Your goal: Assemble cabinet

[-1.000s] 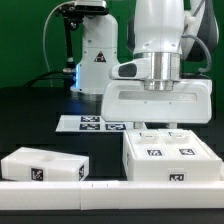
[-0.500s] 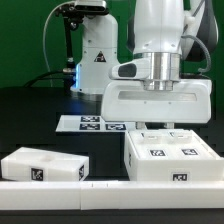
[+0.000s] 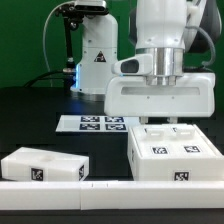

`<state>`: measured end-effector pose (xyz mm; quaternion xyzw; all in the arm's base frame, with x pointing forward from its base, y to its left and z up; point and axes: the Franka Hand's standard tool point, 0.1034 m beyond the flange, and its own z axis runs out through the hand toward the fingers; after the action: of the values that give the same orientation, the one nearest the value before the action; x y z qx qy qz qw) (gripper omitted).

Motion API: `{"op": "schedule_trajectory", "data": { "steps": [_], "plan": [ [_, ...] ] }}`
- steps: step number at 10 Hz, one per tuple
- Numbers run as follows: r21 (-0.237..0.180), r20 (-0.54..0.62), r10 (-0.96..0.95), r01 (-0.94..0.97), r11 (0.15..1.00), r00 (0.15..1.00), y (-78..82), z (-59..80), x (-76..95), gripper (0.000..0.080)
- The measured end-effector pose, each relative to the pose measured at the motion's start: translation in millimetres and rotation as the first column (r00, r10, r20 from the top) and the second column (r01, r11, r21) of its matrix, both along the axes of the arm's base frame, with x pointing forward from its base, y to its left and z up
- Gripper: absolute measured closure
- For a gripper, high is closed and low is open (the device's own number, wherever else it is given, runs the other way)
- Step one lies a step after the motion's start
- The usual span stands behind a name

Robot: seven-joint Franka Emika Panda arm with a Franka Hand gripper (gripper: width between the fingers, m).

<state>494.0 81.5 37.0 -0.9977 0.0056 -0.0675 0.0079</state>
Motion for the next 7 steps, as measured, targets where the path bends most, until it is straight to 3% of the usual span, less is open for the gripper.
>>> {"op": "schedule_trajectory", "data": {
  "steps": [2, 7],
  "plan": [
    [0.018, -0.045, -0.023, 0.024, 1.0, 0.999, 3.4, 16.1, 2.8, 0.0614],
    [0.011, -0.068, -0.053, 0.054, 0.998, 0.996, 5.1, 11.5, 1.3, 0.0614]
  ]
}}
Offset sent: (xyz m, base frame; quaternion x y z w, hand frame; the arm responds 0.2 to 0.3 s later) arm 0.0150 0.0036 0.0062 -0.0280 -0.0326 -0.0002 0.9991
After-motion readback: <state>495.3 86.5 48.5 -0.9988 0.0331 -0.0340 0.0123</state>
